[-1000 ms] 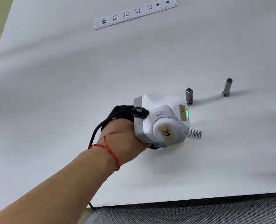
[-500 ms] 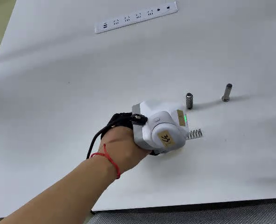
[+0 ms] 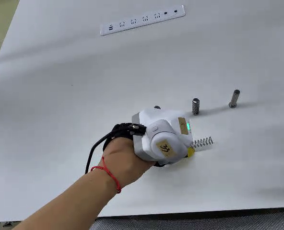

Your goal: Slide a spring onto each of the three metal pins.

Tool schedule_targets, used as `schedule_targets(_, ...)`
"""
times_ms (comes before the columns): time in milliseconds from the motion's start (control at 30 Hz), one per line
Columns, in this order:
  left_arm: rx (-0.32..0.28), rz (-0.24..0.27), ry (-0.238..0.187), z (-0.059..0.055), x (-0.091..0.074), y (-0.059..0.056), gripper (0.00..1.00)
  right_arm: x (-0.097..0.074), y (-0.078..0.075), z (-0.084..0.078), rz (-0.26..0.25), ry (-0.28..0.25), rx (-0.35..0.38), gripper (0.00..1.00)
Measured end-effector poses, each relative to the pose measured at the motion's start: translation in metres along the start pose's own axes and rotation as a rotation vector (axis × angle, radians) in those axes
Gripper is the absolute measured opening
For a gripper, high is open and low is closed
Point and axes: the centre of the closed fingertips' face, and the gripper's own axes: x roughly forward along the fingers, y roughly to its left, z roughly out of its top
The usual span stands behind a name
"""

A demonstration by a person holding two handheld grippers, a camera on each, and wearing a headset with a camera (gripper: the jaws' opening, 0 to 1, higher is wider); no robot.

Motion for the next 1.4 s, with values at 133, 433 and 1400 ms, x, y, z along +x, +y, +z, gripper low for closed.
schedule_targets(133,-0.046,0.025,-0.086,0.017,-0.013,0.0,0.11,0.001,0.004,0.013,0.009,-0.018,0.001,0.82)
schedule_targets(433,-0.167,0.092,-0.296,0.057,-0.049,0.009,0.1,0.007,0.018,0.063,0.037,-0.105,0.03,0.75)
schedule_targets(1400,-0.349,0.179,-0.766,0.135,-0.138,0.022,0.11,0.025,0.039,0.161,0.16,-0.367,0.371,0.28)
